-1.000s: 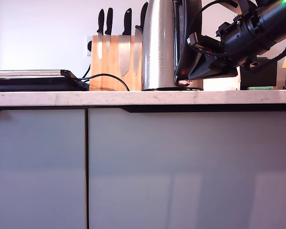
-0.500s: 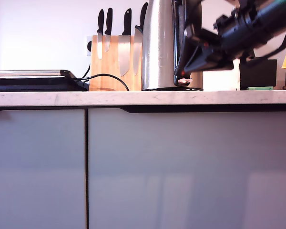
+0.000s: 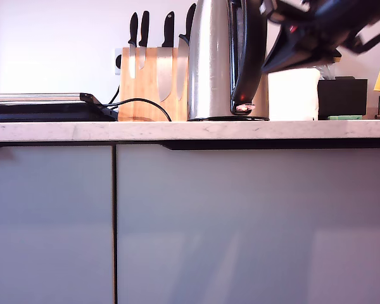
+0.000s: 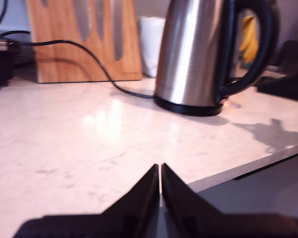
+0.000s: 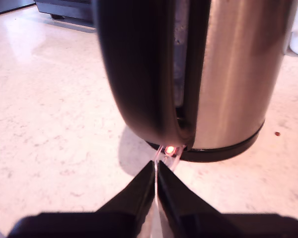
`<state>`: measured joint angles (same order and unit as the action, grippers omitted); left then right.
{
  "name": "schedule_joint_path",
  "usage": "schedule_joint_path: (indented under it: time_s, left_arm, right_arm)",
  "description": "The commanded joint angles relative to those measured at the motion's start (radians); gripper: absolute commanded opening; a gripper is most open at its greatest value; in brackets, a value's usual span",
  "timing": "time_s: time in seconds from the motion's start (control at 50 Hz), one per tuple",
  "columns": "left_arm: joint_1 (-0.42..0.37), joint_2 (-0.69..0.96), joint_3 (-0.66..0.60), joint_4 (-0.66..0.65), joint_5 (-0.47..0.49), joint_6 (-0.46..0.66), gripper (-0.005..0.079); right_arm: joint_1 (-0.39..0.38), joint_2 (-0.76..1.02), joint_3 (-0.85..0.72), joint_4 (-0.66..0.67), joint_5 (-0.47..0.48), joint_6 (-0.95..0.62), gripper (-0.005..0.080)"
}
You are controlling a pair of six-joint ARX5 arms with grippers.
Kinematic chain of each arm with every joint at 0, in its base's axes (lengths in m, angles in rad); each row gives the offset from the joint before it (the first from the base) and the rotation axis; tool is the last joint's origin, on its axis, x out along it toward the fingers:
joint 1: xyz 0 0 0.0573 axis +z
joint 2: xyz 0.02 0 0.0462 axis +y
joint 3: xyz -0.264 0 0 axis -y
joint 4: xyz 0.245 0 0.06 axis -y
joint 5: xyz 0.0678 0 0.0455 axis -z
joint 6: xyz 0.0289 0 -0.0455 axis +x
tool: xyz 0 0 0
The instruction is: Switch the kettle on
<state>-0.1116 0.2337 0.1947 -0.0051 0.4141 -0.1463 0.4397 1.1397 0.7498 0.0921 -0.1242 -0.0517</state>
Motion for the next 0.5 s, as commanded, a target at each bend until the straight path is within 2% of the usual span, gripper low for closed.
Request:
schedule_joint_path:
  time_s: [0.0,0.24,0.48]
  left_arm:
    - [-0.003,0.008,0.017,-0.004,-0.021,0.018,-0.0010]
    - [0.014,0.008,0.017,-0.036,-0.088,0.017,-0.0011]
    - [0.031,0.008,0.017,-0.045,-0.144,0.017,-0.0011]
  right_arm:
    - [0.006,-0.030,-0.013,-0.019,0.013,-0.003,-0.0011]
    - [0.005,-0.143,-0.035,-0.110,0.093,-0.017,-0.0011]
    - [0.005,-0.317,-0.136,-0.153,0.172,-0.015,-0.0011]
